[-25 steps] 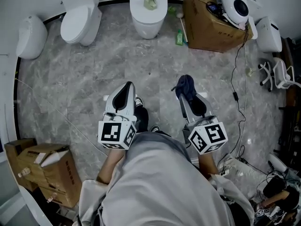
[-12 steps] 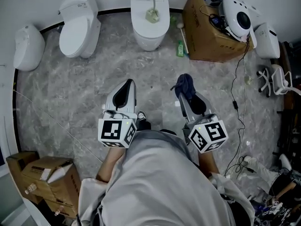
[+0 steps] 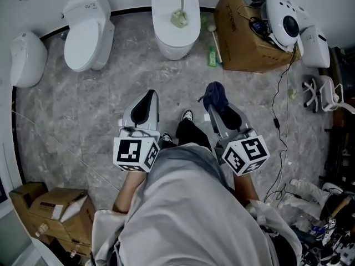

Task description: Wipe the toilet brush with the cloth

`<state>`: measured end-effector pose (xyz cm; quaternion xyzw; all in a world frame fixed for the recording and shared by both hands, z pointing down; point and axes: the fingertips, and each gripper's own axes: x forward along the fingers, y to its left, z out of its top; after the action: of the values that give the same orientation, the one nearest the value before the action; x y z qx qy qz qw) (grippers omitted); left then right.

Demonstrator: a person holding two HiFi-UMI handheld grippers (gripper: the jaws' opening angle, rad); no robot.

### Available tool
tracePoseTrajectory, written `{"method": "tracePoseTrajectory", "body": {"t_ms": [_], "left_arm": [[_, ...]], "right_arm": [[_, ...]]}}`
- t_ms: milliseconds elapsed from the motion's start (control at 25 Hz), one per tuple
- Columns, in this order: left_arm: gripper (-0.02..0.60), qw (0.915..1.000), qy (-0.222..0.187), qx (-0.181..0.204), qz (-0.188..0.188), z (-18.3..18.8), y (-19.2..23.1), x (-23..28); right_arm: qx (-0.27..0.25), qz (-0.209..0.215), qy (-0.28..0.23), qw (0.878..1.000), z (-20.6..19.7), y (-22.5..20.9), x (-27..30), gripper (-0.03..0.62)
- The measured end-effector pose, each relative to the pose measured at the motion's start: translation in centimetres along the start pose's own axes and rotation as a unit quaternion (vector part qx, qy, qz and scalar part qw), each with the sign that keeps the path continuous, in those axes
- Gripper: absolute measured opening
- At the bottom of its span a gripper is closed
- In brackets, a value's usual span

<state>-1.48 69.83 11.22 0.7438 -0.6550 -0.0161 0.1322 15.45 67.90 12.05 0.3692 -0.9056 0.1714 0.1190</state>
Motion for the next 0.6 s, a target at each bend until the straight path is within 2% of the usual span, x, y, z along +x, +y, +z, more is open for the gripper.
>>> {"method": "tracePoseTrajectory", "body": {"t_ms": [320,600], "left_arm": [[0.000,0.9999,0.003,-0.001,0.015,0.2,3.3,8.2],[0.000,0.9988,0.006,-0.006,0.047,2.5,6.7,21.1]], "right_arm": [[0.014,0.024,-0.003,1.000,2.4,-5.1,8.1,0.091],[0.007,0.048,0.001,0.999,7.9,-13.5,18.6,0.091]]}}
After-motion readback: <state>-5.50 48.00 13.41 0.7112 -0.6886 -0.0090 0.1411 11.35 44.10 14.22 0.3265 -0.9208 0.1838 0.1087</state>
